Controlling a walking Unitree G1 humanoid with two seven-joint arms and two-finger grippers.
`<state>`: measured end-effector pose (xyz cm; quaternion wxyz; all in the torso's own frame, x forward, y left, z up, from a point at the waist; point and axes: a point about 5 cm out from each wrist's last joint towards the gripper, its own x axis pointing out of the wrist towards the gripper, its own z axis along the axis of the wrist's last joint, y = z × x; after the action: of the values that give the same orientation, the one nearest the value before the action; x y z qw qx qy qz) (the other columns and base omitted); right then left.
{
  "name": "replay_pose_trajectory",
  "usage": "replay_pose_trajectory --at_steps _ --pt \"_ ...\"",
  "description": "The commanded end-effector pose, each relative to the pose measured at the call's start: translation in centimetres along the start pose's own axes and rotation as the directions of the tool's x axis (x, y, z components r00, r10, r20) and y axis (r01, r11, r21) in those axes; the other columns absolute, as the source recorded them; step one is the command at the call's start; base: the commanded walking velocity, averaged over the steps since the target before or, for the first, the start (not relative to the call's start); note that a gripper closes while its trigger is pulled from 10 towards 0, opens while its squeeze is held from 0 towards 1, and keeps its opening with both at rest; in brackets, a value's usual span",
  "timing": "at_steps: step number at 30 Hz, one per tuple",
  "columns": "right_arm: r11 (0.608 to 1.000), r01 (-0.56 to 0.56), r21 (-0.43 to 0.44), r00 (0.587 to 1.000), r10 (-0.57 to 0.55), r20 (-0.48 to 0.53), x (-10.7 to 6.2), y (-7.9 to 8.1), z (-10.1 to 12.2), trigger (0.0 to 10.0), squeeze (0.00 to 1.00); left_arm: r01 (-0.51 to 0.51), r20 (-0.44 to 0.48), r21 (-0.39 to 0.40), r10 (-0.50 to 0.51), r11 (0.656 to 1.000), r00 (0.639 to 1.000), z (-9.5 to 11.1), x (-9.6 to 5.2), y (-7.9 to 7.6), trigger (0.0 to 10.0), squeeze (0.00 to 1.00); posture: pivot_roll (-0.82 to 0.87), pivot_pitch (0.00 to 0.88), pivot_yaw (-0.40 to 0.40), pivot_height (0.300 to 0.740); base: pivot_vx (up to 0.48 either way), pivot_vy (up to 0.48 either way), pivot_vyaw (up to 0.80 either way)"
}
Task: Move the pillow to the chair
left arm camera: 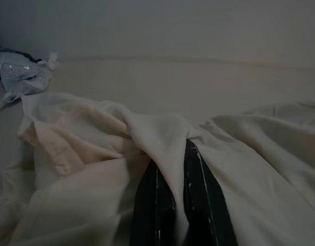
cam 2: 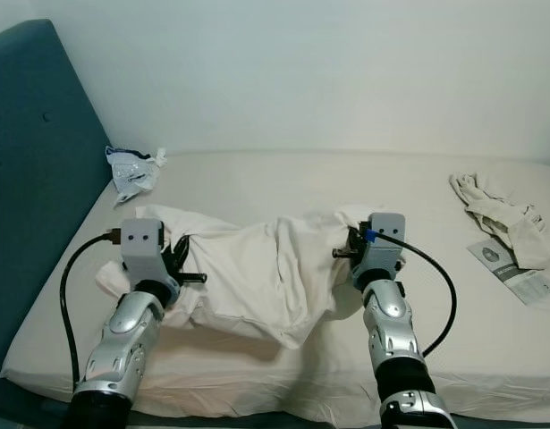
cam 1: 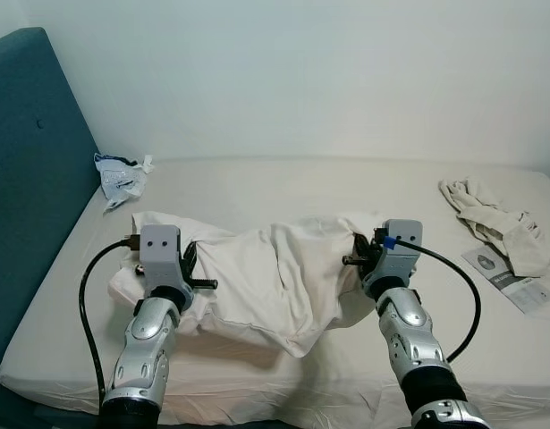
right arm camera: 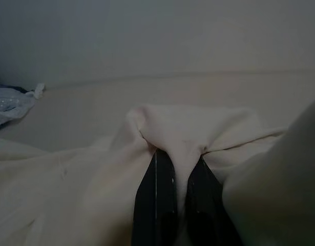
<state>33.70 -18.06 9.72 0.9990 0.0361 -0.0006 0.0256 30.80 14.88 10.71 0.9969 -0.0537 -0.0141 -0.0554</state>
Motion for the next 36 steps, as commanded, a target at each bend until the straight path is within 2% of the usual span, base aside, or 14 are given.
replay_pose_trajectory --at_steps 1,16,30,36 --pt "0.999 -0.051 0.004 0.997 0.051 0.058 0.27 1.14 0.97 10.0 0.00 0.055 0.058 0.003 -0.055 0.999 0.997 0.99 0.12 -0.94 10.0 0.00 0.02 0.023 0.012 0.740 0.000 0.000 0.00" --pt "0.998 -0.056 0.013 0.997 0.055 0.052 0.13 1.29 0.72 10.0 0.00 0.065 0.057 -0.002 -0.065 0.998 0.996 0.96 0.02 -0.99 10.0 0.00 0.02 0.026 0.017 0.740 -0.064 0.000 0.00" --pt "0.998 -0.052 0.018 0.998 0.051 0.048 0.05 1.27 0.59 10.0 0.00 0.069 0.051 -0.001 -0.069 0.998 0.996 0.96 0.01 -0.97 10.0 0.00 0.02 0.035 0.023 0.740 -0.266 0.000 0.00" --pt "0.998 -0.052 0.024 0.997 0.051 0.049 0.04 1.44 0.57 10.0 0.00 0.070 0.046 0.010 -0.071 0.997 0.996 0.99 -0.03 -0.82 10.0 0.00 0.03 0.038 0.028 0.740 0.000 0.000 0.00"
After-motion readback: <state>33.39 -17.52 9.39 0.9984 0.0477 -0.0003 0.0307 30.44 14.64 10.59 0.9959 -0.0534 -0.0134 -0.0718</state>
